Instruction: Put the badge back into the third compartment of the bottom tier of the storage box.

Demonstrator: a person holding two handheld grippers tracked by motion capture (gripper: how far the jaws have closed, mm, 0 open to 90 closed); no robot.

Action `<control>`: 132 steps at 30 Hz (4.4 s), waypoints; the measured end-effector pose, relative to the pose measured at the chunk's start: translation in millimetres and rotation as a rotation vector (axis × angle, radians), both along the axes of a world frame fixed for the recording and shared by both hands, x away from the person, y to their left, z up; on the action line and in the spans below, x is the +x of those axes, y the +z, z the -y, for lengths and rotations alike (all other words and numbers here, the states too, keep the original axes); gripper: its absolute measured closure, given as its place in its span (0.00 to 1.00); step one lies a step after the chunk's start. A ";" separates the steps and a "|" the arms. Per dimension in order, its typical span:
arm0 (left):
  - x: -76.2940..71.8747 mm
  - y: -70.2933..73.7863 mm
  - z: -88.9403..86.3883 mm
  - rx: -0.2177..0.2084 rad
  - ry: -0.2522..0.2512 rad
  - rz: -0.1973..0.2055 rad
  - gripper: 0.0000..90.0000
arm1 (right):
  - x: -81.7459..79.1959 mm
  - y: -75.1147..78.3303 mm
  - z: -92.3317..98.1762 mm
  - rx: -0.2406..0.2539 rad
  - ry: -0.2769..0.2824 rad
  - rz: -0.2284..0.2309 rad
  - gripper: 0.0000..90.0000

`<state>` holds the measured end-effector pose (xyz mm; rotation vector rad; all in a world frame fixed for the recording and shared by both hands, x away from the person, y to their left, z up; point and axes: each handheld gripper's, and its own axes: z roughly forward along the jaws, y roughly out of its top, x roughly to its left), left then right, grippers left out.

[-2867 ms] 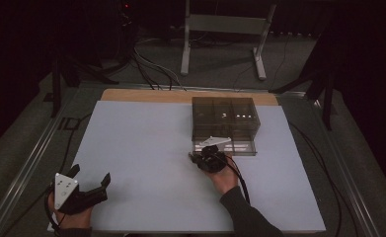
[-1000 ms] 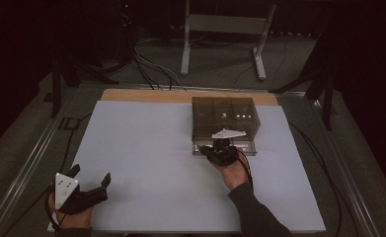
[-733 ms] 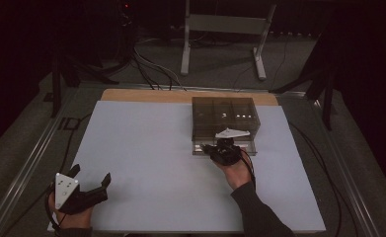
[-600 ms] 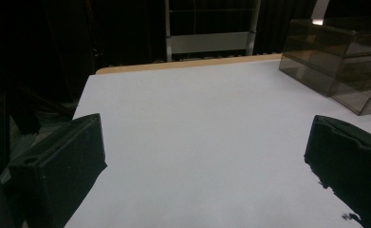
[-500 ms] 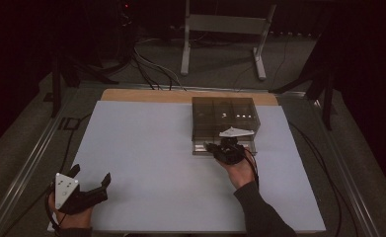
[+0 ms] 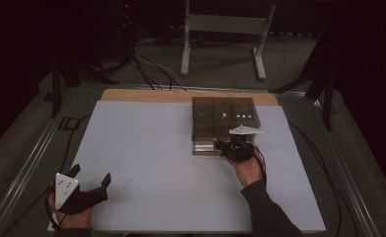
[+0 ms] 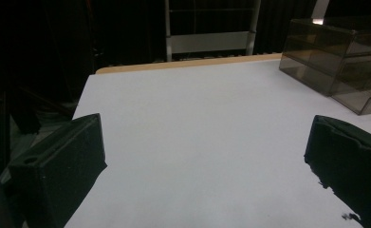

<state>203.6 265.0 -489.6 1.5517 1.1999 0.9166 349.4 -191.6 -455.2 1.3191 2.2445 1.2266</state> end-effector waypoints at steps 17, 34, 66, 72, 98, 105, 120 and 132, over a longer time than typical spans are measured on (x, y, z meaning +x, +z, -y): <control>0.5 -0.5 0.4 0.000 0.001 -0.002 0.00 | 6.3 0.7 25.4 0.013 -0.061 0.010 0.97; 1.0 -1.0 0.5 0.001 0.002 -0.004 0.00 | 13.0 -0.8 42.4 0.018 -0.118 0.013 0.97; 1.1 -1.1 0.5 0.003 0.004 -0.005 0.00 | 18.1 -4.7 66.3 -0.001 -0.201 0.028 0.97; 1.3 -1.2 0.4 0.005 0.003 -0.008 0.00 | 18.5 -5.9 69.0 -0.011 -0.206 0.022 0.97; 0.0 -1.5 -0.4 0.006 0.011 -0.010 0.00 | 21.0 -22.7 75.0 -0.061 -0.200 -0.043 0.97; -0.3 -1.7 -0.5 0.006 0.011 -0.010 0.00 | 22.0 -26.0 75.8 -0.065 -0.200 -0.059 0.97; 0.3 -2.2 0.1 0.004 0.010 -0.011 0.00 | 24.2 -34.1 77.2 -0.070 -0.193 -0.094 0.97; 0.8 -2.6 0.3 0.006 0.008 -0.014 0.00 | 26.1 -40.9 77.6 -0.075 -0.195 -0.113 0.97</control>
